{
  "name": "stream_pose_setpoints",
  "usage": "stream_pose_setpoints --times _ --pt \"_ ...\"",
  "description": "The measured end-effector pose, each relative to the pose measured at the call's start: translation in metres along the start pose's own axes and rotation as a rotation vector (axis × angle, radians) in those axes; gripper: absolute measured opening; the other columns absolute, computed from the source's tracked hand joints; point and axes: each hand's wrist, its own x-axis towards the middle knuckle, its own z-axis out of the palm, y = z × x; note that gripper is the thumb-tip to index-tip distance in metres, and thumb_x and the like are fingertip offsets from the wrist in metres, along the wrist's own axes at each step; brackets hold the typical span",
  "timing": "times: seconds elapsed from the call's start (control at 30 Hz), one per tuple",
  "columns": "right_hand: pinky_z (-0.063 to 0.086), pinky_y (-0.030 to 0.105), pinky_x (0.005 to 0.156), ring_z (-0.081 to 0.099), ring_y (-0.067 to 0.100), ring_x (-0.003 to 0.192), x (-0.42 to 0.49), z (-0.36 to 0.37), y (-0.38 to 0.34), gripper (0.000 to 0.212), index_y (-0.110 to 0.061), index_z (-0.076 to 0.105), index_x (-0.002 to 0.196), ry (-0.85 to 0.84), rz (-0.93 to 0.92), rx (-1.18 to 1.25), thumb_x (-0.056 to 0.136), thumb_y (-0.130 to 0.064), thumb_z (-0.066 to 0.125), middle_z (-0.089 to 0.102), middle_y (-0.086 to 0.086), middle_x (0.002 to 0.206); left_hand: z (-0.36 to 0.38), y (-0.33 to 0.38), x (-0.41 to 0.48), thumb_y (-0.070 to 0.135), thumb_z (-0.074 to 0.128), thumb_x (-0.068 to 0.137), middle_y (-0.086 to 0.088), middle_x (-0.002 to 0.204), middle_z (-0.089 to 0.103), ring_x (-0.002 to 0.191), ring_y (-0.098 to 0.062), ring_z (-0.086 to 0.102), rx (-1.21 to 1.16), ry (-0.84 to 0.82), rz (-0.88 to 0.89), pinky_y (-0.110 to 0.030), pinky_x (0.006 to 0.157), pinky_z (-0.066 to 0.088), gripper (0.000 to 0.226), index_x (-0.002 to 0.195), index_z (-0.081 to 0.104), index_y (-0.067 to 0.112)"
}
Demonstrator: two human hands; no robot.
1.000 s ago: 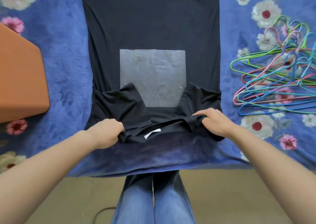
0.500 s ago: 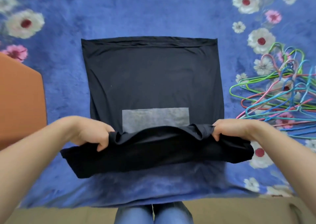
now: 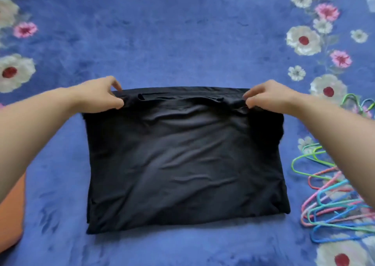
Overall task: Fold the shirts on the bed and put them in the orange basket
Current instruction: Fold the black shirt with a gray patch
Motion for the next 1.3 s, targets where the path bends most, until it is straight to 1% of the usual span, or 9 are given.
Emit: stream_pose_setpoints --times 0.17,0.4,0.57,0.73,0.97,1.07,1.17,1.23,1.3 --pt "0.034 0.043 0.104 0.043 0.025 0.126 0.019 0.039 0.013 0.057 -0.019 0.047 0.135 0.168 -0.048 -0.153 0.083 -0.037 0.062 0.052 0.002 0.132 0.056 -0.027 0.012 0.031 0.062 0.086 -0.015 0.134 0.044 0.126 -0.034 0.036 -0.039 0.225 -0.086 -0.048 0.097 0.037 0.057 0.136 0.041 0.013" --pt "0.023 0.037 0.087 0.043 0.027 0.114 0.038 0.052 0.021 0.017 -0.017 0.065 0.101 0.417 -0.092 -0.129 0.093 -0.023 0.052 0.057 0.005 0.104 0.066 -0.048 0.022 0.022 0.058 0.092 -0.023 0.105 0.061 0.102 -0.041 0.052 0.01 0.487 0.084 -0.047 0.082 0.041 0.022 0.107 0.063 0.008" --pt "0.023 0.038 0.092 0.038 0.026 0.118 0.041 0.055 0.026 0.026 -0.015 0.059 0.115 0.51 -0.048 -0.207 0.093 -0.028 0.051 0.054 0.007 0.117 0.072 -0.044 0.027 0.022 0.057 0.092 -0.023 0.11 0.059 0.11 -0.04 0.049 -0.161 0.594 0.011 -0.044 0.091 0.036 0.025 0.113 0.062 0.009" --pt "0.026 0.041 0.095 0.035 0.03 0.123 -0.004 0.088 0.041 0.043 -0.011 0.05 0.126 0.726 -0.081 -0.05 0.084 -0.02 0.059 0.043 0.012 0.131 0.117 -0.027 -0.025 0.025 0.059 0.091 -0.019 0.138 0.034 0.128 -0.035 0.028 -0.42 0.719 -0.184 -0.041 0.104 0.025 0.054 0.138 0.037 0.011" --pt "0.029 0.038 0.098 0.041 0.033 0.112 -0.11 0.147 0.109 0.047 0.005 0.049 0.122 0.614 -0.011 0.064 0.08 -0.016 0.057 0.05 0.025 0.118 0.194 -0.042 -0.144 0.026 0.057 0.093 -0.017 0.125 0.048 0.124 -0.035 0.034 -0.666 0.638 -0.5 -0.05 0.103 0.023 0.048 0.134 0.039 0.009" --pt "0.034 0.045 0.098 0.046 0.038 0.115 -0.135 0.158 0.123 0.052 0.007 0.043 0.129 0.483 0.175 0.14 0.084 -0.007 0.065 0.049 0.025 0.123 0.207 -0.049 -0.173 0.03 0.056 0.094 -0.015 0.109 0.058 0.122 -0.029 0.036 -0.708 0.564 -0.566 -0.046 0.104 0.023 0.032 0.119 0.053 0.01" --pt "0.039 0.037 0.083 0.054 0.028 0.097 -0.145 0.156 0.124 0.036 0.001 0.054 0.115 0.384 0.295 0.303 0.086 -0.015 0.066 0.058 0.013 0.101 0.209 -0.063 -0.192 0.038 0.056 0.093 -0.004 0.091 0.058 0.111 -0.026 0.041 -0.69 0.491 -0.504 -0.045 0.102 0.026 0.023 0.096 0.058 0.015" --pt "0.037 0.034 0.067 0.052 0.023 0.079 -0.144 0.15 0.125 0.019 0.001 0.06 0.091 0.287 0.373 0.386 0.087 -0.017 0.065 0.056 0.01 0.082 0.207 -0.074 -0.195 0.039 0.054 0.095 -0.001 0.07 0.046 0.082 -0.026 0.041 -0.716 0.429 -0.404 -0.032 0.082 0.038 0.034 0.073 0.047 0.013" --pt "0.045 0.03 0.054 0.057 0.02 0.059 -0.143 0.146 0.134 0.018 0.005 0.058 0.079 0.218 0.447 0.594 0.089 -0.01 0.061 0.053 0.012 0.073 0.198 -0.085 -0.197 0.034 0.051 0.096 -0.008 0.064 0.034 0.066 -0.023 0.032 -0.738 0.414 -0.349 -0.023 0.054 0.029 0.045 0.067 0.04 0.002"
